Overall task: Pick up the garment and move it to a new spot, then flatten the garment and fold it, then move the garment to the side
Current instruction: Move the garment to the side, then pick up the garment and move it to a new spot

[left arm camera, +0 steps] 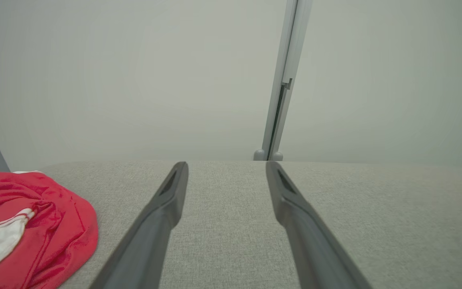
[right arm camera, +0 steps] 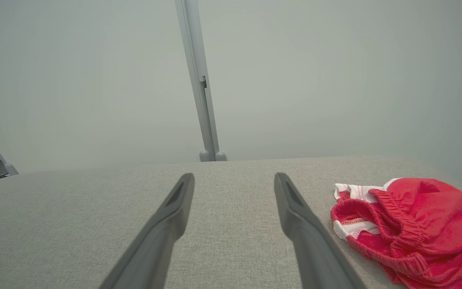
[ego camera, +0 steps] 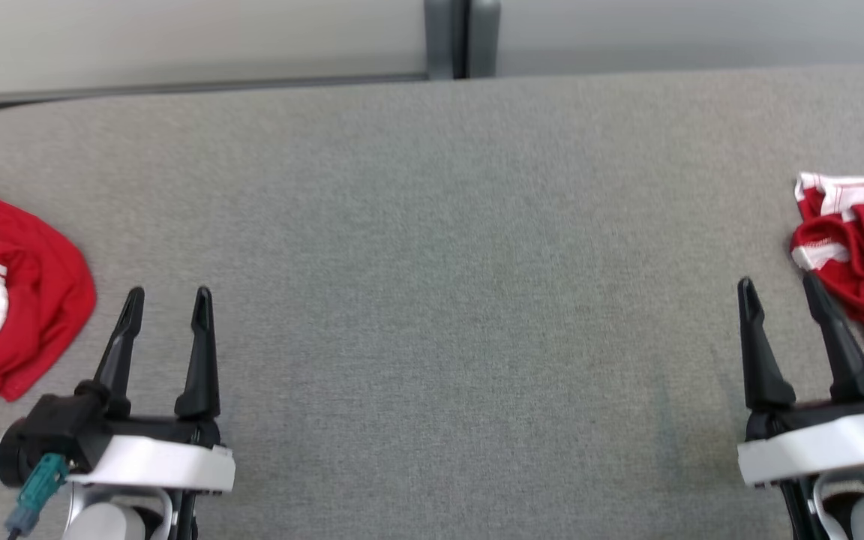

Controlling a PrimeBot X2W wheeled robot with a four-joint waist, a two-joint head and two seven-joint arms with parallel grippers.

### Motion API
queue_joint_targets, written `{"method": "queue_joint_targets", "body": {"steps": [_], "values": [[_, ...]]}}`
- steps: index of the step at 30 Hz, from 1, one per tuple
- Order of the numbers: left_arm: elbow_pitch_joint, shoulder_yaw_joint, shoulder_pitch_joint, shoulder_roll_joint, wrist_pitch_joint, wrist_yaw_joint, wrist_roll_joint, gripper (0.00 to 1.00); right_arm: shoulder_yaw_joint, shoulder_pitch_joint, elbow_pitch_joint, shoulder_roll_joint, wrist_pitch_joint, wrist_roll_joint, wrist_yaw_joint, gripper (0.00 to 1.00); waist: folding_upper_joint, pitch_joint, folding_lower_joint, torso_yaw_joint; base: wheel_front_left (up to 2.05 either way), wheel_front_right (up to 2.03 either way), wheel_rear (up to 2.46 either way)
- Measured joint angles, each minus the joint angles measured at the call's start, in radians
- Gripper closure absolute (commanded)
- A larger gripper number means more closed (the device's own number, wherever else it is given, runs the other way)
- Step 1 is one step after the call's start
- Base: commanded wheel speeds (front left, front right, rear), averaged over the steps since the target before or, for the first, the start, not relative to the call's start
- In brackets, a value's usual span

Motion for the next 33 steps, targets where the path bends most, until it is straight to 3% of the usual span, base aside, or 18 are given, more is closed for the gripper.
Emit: {"method": "queue_joint_targets", "body": {"steps": [17,33], "values": [[0.01,-0.023,0.169,0.007,0.022,0.008,-0.003,0.0,-0.033,0.219,-0.08,-0.013,0.104,0.02,0.0,0.0,0.0,-0.24,0.0,0.025,0.0,0.0,0.0],[-0.016,-0.03,0.193,0.011,0.042,0.028,-0.015,0.0,-0.026,0.223,-0.095,-0.03,0.115,0.029,0.0,0.0,0.0,-0.261,0.0,0.011,0.0,0.0,0.0]]}}
